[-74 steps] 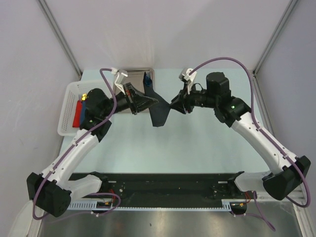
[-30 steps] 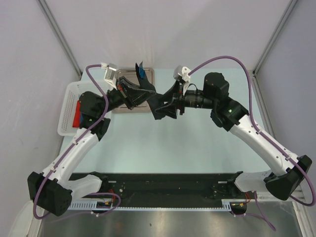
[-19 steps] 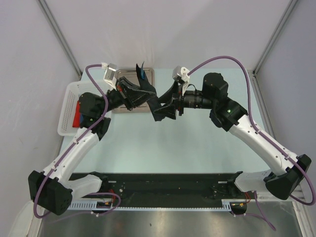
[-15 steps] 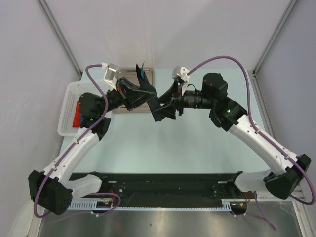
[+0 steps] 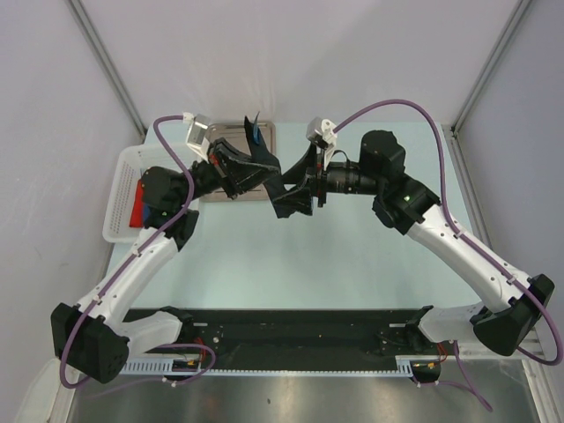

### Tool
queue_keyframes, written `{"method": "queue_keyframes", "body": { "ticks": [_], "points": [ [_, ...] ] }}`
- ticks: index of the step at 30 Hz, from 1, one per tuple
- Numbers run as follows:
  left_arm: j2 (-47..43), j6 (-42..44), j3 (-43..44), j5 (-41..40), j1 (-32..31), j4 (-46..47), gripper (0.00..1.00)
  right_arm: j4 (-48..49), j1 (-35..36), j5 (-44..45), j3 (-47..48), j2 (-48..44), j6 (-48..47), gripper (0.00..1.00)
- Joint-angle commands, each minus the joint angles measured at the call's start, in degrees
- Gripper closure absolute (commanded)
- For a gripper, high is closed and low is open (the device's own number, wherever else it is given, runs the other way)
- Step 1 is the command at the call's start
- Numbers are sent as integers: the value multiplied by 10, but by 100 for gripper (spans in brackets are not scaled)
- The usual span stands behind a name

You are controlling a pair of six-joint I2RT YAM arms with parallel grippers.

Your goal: Place the utensils on the paper napkin and roll it up

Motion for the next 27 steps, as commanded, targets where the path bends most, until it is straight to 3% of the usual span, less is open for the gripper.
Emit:
{"method": "queue_keyframes", "body": {
  "ticks": [1,11,17,20,21,24,26,27],
  "points": [
    [-9,-23,20,15,-20,59,100,5,4,38,-11,12,5,38],
    [-1,-29,29,11,-24,73,100,13,9,-2,-24,13,23,41],
    [1,-25,28,3,-24,78,100,24,10,-37,-24,11,39,66],
    [8,-26,29,-7,-24,80,100,30,13,-48,-25,11,48,84],
    [10,-24,30,-12,-23,77,100,31,16,-47,-24,10,49,97],
    [12,-16,34,-34,-15,33,100,28,18,-14,-14,10,56,100],
    [10,-14,35,-41,0,-12,89,26,17,5,-7,9,57,100],
    [7,-12,34,-41,6,-25,68,27,12,26,-4,8,60,100]
  ]
}}
